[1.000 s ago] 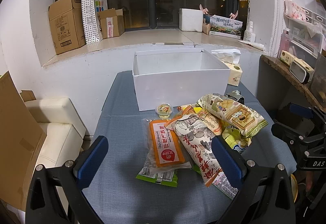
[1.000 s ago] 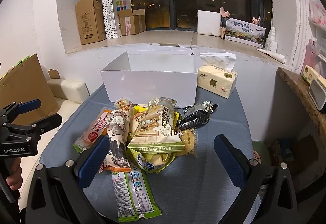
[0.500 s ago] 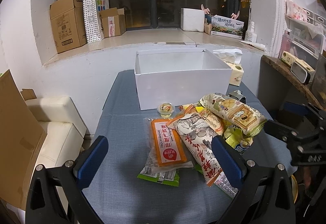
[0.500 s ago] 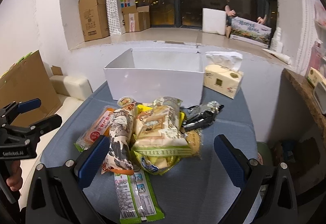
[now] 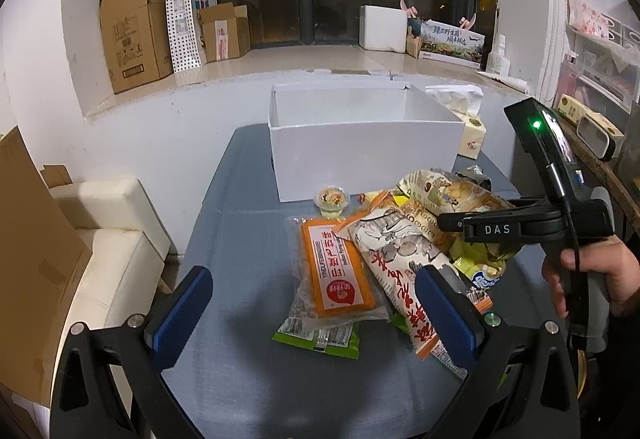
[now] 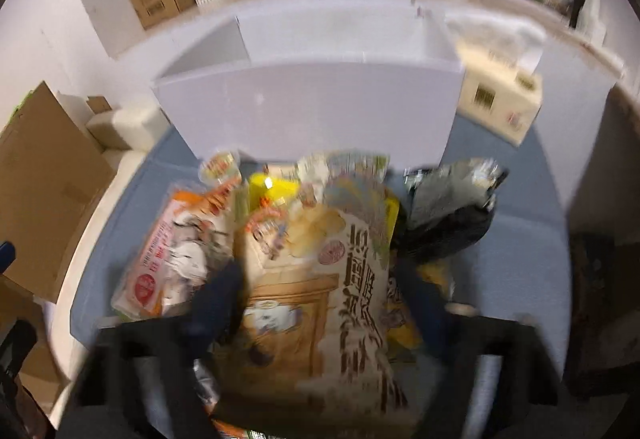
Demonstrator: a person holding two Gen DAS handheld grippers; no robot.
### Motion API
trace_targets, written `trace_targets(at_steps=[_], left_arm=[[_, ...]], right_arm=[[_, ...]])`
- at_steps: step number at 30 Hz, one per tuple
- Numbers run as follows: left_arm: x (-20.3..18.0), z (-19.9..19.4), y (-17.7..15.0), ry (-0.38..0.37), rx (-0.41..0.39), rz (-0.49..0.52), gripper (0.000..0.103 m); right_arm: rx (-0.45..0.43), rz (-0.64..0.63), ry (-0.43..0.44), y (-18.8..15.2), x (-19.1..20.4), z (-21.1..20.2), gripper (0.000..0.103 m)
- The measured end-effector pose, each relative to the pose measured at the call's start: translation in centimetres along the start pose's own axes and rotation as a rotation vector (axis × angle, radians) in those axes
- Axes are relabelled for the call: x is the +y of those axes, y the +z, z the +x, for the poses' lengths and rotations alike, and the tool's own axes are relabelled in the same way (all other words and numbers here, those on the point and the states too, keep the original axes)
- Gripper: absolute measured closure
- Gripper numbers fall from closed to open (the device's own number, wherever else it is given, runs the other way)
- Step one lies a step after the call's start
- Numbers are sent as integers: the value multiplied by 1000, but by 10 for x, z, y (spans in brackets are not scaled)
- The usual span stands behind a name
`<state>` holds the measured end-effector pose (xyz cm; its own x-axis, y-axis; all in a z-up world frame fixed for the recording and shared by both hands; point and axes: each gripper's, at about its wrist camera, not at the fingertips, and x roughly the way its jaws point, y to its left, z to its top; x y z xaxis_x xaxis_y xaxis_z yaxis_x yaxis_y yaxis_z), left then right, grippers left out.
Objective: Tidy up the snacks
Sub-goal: 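Grasp a long bread bag with each gripper and drop both into the white box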
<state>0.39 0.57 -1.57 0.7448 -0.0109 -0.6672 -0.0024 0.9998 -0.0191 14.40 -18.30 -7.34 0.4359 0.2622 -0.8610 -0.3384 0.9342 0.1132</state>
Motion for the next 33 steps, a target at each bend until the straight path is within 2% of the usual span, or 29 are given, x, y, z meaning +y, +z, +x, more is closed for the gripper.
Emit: trace_targets(at_steps=[4,6,9,16,19,24,25,27,29,33], left_arm=[[-2,4,-1,-43,31,-21,0],[-4,5,-1,-70,20,-31,0],[-11,8,0,-73,20,-25,0],[-41,37,14,-90,72,6,0],[-54,62,23,-100,124,-16,0],[-57,112,27,-50,278,-95,1],[-55,117,26,-53,295,-104,3],[-55,126,24,-88,326,-121,33],[-56,131,22,-101,346,-120,50],[-62,123,21,-61,328,-57,59]], right_arm=[[-23,18,9,-5,-4,-7,50],[-33,24,17,-6,-6,-12,53],[-74,30,27,-6,-11,-26,55],[-229,44,14,-14,-22,-79,55],[-285,52,3,-24,-29,-105,55],[-329,55,8,-49,-30,-132,55],[-332,52,4,-53,-31,-134,55],[-331,49,0,-58,-32,-135,55],[-327,53,6,-61,-33,-133,55],[-315,57,15,-66,-33,-129,55]])
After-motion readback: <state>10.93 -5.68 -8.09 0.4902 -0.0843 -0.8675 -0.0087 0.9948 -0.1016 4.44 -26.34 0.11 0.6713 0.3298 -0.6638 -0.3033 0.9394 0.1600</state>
